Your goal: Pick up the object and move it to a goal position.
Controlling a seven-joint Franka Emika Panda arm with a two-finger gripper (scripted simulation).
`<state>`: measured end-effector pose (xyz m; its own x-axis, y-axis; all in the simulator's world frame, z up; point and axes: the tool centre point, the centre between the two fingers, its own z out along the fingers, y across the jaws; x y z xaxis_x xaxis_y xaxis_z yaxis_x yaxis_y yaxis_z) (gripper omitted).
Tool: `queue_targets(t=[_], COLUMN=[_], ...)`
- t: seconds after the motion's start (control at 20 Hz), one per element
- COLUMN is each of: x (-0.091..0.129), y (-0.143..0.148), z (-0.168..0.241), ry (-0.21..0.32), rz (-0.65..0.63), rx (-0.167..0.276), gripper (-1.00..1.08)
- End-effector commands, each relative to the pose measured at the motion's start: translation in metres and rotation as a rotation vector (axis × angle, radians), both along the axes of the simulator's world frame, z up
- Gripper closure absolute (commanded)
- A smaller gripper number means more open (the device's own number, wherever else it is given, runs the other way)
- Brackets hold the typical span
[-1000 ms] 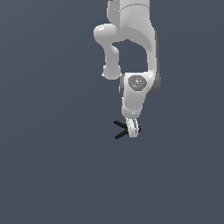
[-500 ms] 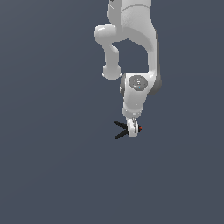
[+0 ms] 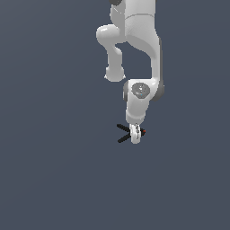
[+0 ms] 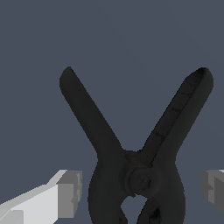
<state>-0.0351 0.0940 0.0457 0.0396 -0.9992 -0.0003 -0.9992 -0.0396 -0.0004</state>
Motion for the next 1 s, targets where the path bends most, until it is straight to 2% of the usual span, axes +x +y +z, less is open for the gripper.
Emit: queue_targets(t=[0.0,0.35,0.4,0.95], x=[-0.001,0.000,0.000,0.003], y=[0.000,0.000,0.000,-0.001], z=[-0.013,-0.027,-0.027,-0.023], ry=[0.001,0.001,0.001,-0.007], rz=[-0.002,-0.002,-0.002,-0.005], rx=[0.000,0.000,0.000,0.001], gripper=[-0.92,-0.92,1.08,1.08])
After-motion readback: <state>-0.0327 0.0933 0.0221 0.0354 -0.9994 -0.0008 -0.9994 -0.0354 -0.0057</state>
